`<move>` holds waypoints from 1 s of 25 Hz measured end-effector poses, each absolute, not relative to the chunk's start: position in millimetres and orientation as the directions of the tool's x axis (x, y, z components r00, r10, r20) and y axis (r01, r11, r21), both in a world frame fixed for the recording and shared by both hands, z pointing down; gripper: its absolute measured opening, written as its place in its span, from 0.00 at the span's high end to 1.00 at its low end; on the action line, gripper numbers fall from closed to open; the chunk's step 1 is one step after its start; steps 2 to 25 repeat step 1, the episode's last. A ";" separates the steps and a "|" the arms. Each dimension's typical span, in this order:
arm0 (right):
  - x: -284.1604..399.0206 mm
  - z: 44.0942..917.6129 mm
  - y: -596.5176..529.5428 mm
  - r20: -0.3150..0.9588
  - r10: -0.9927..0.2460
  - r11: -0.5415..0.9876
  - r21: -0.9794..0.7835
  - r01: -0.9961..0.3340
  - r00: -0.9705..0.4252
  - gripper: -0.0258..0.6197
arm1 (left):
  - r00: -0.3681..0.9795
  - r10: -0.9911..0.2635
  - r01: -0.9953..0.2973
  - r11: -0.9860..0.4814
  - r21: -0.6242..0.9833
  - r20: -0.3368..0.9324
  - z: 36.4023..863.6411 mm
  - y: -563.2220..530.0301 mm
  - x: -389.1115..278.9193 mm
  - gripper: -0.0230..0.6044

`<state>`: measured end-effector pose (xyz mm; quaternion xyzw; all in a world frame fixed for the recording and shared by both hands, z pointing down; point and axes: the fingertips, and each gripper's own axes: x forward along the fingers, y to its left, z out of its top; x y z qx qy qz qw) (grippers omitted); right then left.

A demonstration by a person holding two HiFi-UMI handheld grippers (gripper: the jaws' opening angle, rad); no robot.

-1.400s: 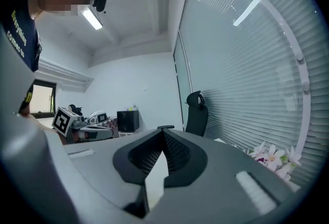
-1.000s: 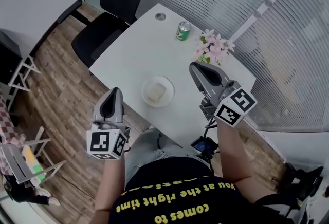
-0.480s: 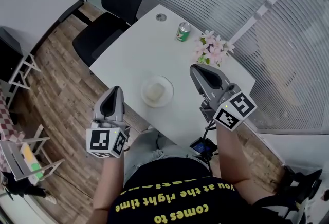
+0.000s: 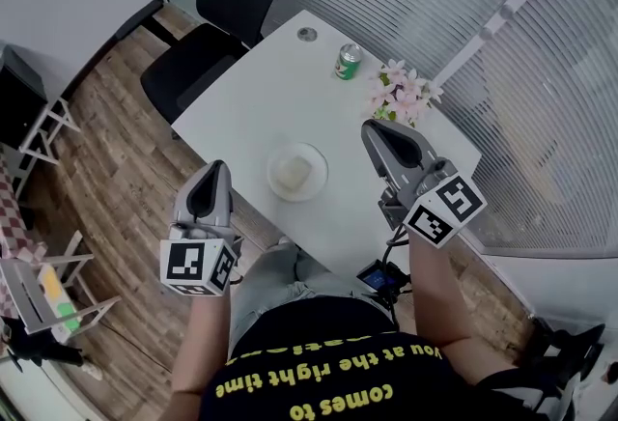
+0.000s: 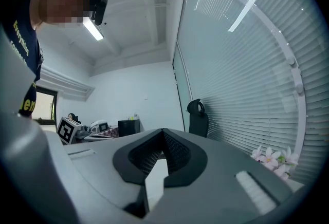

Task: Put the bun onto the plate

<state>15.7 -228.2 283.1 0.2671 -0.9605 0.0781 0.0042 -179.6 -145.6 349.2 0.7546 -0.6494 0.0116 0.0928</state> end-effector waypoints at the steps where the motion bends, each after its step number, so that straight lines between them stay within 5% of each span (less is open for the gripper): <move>1: 16.3 282.2 -227.4 0.049 -0.515 0.844 -0.148 -0.516 -0.856 0.95 | 0.157 -0.978 -0.982 -0.140 0.123 0.139 348.9 -144.7 -180.0 0.96; 25: 16.3 282.2 -227.4 0.049 -0.515 0.844 -0.148 -0.516 -0.856 0.95 | 0.157 -0.978 -0.982 -0.140 0.123 0.139 348.9 -144.7 -180.0 0.96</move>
